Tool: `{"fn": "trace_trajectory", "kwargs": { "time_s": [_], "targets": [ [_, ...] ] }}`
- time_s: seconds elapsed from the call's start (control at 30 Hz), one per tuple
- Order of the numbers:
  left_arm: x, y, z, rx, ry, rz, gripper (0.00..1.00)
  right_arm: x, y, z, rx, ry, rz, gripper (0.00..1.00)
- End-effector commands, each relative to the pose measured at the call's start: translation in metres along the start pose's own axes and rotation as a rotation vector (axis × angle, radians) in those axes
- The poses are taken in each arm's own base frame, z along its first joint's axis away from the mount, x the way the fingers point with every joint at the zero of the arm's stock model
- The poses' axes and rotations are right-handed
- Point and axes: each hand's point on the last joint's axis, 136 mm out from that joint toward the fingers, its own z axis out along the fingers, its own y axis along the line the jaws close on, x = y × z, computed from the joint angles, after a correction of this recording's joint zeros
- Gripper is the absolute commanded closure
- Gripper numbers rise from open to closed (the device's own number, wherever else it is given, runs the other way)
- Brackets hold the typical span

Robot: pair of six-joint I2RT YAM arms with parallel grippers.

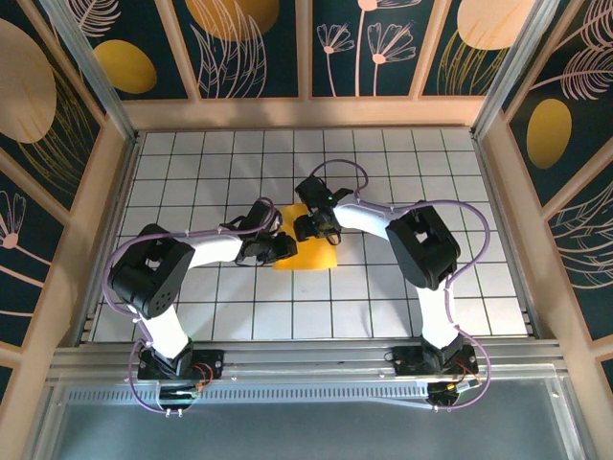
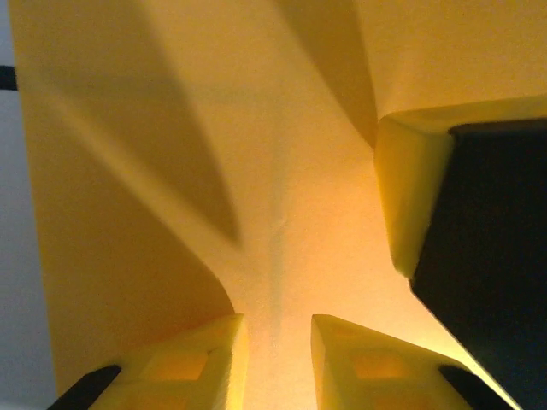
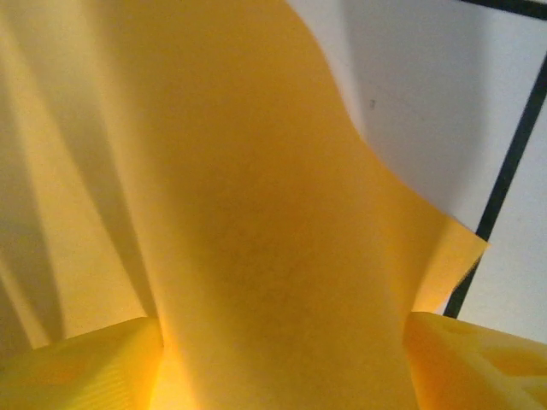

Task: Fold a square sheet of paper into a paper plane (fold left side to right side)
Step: Pick up the square sheet of paper from the center of the table.

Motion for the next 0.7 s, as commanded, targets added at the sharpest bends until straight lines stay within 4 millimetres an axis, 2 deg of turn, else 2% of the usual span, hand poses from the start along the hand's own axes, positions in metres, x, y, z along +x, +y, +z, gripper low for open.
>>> {"fn": "trace_trajectory", "kwargs": {
  "time_s": [0.0,0.17,0.3,0.37,0.53,0.63,0.67],
  "targets": [
    [0.006,0.006,0.002,0.005,0.008,-0.041,0.73,0.007,-0.001,0.003,0.018,0.050,-0.004,0.40],
    [-0.003,-0.004,-0.007,0.031,-0.030,-0.033,0.69,0.003,0.002,-0.004,-0.022,0.050,0.003,0.54],
    [-0.018,-0.015,-0.030,0.075,-0.089,-0.022,0.60,-0.001,0.005,-0.016,-0.104,0.033,0.036,0.63],
    [-0.028,-0.015,-0.043,0.101,-0.121,-0.031,0.55,-0.003,0.006,-0.025,-0.158,0.017,0.062,0.66],
    [-0.053,-0.008,-0.088,0.203,-0.230,-0.047,0.41,-0.017,0.006,-0.060,-0.326,-0.060,0.118,0.70],
    [-0.065,-0.010,-0.117,0.308,-0.305,-0.019,0.32,-0.028,0.003,-0.090,-0.415,-0.124,0.128,0.70],
    [-0.068,-0.015,-0.128,0.359,-0.334,0.001,0.28,-0.031,0.008,-0.104,-0.457,-0.151,0.114,0.70]
  ]
}}
